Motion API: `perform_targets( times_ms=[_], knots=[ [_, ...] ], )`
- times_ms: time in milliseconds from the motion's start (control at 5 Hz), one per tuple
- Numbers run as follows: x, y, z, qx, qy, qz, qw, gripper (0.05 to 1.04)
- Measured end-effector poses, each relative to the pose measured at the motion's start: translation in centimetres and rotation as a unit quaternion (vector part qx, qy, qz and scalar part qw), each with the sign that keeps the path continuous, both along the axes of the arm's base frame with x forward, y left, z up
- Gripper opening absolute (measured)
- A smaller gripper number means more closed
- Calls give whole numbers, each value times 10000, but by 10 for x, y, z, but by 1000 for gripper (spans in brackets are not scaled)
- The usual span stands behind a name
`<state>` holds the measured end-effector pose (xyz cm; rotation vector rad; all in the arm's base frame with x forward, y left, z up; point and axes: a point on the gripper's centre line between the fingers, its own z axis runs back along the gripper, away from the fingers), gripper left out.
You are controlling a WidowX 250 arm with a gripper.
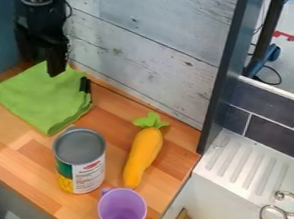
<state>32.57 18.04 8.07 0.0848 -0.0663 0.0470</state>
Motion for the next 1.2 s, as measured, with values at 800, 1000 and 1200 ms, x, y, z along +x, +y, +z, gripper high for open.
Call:
perform_targets(
  times_ms=[800,1000,1200],
  knots=[
    [-1,27,-65,111,405,0,9991,1001],
    [-10,25,-71,12,503,-60,9987,1001],
    [-40,15,-72,-110,877,-72,9961,1001]
  ],
)
